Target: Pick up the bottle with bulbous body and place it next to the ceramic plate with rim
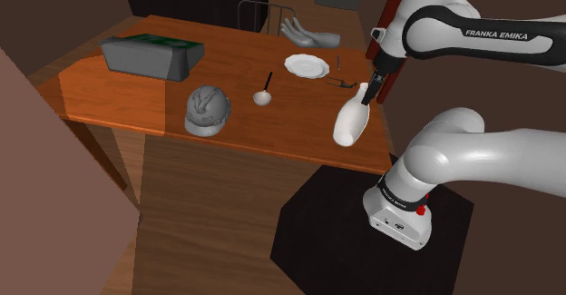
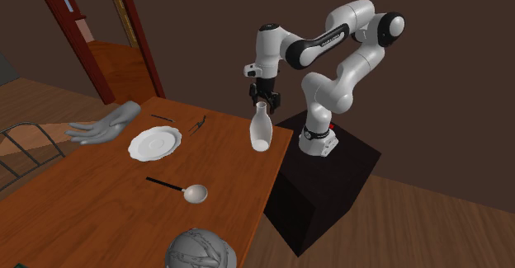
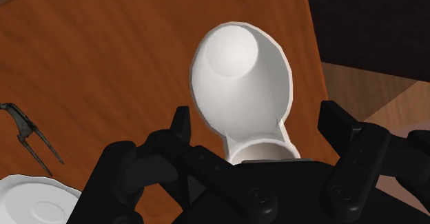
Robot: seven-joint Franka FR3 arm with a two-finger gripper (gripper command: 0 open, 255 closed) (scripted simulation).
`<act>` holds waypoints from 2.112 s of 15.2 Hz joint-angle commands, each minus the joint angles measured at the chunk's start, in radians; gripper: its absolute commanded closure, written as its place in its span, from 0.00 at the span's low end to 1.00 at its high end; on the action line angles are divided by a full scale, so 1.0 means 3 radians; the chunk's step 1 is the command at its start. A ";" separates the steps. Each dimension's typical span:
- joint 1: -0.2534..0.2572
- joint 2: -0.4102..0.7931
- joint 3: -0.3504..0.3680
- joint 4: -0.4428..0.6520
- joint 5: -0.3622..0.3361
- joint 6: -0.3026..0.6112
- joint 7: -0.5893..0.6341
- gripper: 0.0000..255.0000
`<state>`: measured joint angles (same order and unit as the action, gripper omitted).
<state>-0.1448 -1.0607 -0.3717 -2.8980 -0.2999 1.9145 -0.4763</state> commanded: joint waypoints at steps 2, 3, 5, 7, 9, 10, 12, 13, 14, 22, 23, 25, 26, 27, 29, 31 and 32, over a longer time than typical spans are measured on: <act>0.0000 0.0000 0.0000 0.0000 0.0000 0.0000 0.0000 1.00; 0.0000 0.0000 0.0000 0.0000 0.0000 0.0000 0.0000 1.00; 0.0000 0.0000 0.0000 0.0000 0.0000 0.0000 0.0000 1.00; 0.0000 0.0000 0.0000 0.0000 0.0000 0.0000 0.0000 1.00; 0.0000 -0.0001 0.0000 0.0000 0.0000 -0.0001 0.0000 1.00; 0.0000 -0.0001 0.0000 0.0000 0.0000 -0.0001 -0.0001 1.00; 0.0008 -0.0010 0.0016 0.0040 0.0016 -0.0048 0.0001 1.00; 0.0017 -0.0017 0.0031 0.0081 0.0032 -0.0096 0.0001 1.00; 0.0025 -0.0024 0.0046 0.0122 0.0048 -0.0143 0.0002 1.00; 0.0089 -0.0033 0.0155 0.0469 0.0161 -0.0494 0.0007 1.00; 0.0096 -0.0029 0.0167 0.0515 0.0173 -0.0535 0.0008 1.00; 0.0110 -0.0019 0.0191 0.0607 0.0198 -0.0617 0.0008 1.00; 0.0117 -0.0013 0.0203 0.0653 0.0210 -0.0657 0.0008 1.00; 0.0123 -0.0006 0.0214 0.0700 0.0222 -0.0696 0.0008 1.00; 0.0137 0.0010 0.0236 0.0796 0.0244 -0.0774 0.0009 1.00; 0.0149 0.0030 0.0256 0.0892 0.0265 -0.0851 0.0009 1.00; 0.0155 0.0041 0.0266 0.0941 0.0276 -0.0889 0.0008 1.00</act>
<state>-0.0987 -1.0458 -0.2957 -2.6268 -0.2202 1.6616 -0.4737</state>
